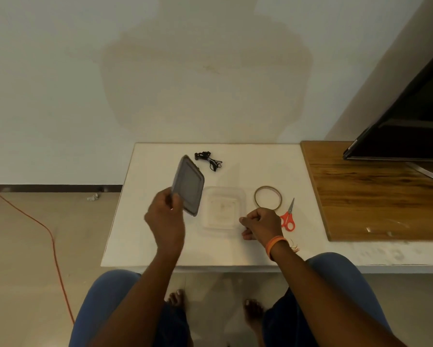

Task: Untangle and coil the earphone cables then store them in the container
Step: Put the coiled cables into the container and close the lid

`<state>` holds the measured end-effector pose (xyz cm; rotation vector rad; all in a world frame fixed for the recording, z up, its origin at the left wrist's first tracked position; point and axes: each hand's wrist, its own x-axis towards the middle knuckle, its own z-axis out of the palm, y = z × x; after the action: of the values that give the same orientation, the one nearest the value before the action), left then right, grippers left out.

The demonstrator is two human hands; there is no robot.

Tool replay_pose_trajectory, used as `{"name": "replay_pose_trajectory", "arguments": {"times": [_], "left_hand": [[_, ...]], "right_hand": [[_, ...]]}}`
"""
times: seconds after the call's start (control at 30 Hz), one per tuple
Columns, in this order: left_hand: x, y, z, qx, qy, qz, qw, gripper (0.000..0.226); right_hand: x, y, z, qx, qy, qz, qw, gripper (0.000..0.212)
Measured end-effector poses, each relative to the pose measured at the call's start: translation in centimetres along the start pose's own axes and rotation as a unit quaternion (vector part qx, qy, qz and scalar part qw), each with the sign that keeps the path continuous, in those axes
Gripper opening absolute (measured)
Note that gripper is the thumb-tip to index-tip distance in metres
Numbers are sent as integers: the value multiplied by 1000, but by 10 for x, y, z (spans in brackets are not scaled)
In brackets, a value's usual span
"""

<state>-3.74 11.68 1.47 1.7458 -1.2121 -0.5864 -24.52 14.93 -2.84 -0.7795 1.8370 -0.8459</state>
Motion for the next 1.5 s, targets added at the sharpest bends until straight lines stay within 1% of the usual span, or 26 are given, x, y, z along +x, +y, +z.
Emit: {"name": "replay_pose_trajectory", "arguments": {"times": [0.07,0.1,0.17,0.23,0.3,0.4,0.5,0.53,0.6,0.67,0.7,0.73,0.77,0.83,0.87,0.93,1.07,1.2,1.27,1.33,1.4,1.43,1.47,1.5], "left_hand": [[10,-19,-6,-44,16,-93,995,13],[13,-26,-9,-81,23,-157,984,12],[16,-39,-13,-153,43,-286,945,13],[17,-52,-13,-192,46,-371,907,19],[16,-62,-12,-185,24,-408,894,18],[13,-71,-9,-153,2,-427,891,17],[10,-81,-9,-98,-10,-442,892,16],[9,-82,-10,-65,-17,-437,897,14],[6,-83,-11,40,-49,-383,921,13],[3,-80,-11,128,-75,-325,934,7],[3,-78,-9,157,-71,-309,935,20],[4,-76,-8,174,-68,-300,936,33],[6,-74,-6,182,-57,-271,943,39],[11,-67,-3,185,-58,-167,967,39],[14,-67,13,185,-74,-107,974,37],[22,-57,26,175,-102,-25,979,36],[45,-40,38,225,-128,64,964,39],[75,-41,65,289,-174,136,931,32],[86,-40,76,321,-201,159,912,29],[96,-40,86,369,-220,179,885,28],[104,-41,90,420,-231,178,859,25],[106,-42,91,428,-234,165,857,22],[108,-45,91,413,-228,145,870,19],[109,-47,89,372,-213,109,897,16]], "right_hand": [[1,-1,-2,-1,8,2,1000,13],[2,-1,-4,-1,13,3,1000,13],[6,-1,-6,-5,24,3,1000,12],[8,0,-10,-13,37,4,999,13],[10,0,-11,-13,40,6,999,15],[12,-1,-10,-22,43,4,999,15],[12,-2,-10,-33,44,4,998,14],[11,-1,-11,-34,42,4,999,14],[12,-1,-12,-41,40,4,998,15],[13,-2,-12,-55,39,2,998,14],[13,-2,-12,-61,38,0,997,13],[12,-3,-11,-63,37,-2,997,13],[11,-3,-10,-66,37,-1,997,14],[9,-3,-8,-89,34,-1,995,16],[18,1,-11,-106,37,6,994,19],[24,1,-13,-127,39,12,991,25],[20,-8,-8,-127,36,-4,991,30],[28,-6,-8,-141,43,-4,989,26],[32,-3,-9,-145,42,-2,989,24],[34,-3,-9,-147,44,-4,988,24],[35,-3,-10,-146,44,-4,988,24],[37,-3,-10,-147,42,-5,988,24],[38,-3,-10,-149,41,-9,988,25],[39,-3,-10,-151,42,-13,987,28]]}}
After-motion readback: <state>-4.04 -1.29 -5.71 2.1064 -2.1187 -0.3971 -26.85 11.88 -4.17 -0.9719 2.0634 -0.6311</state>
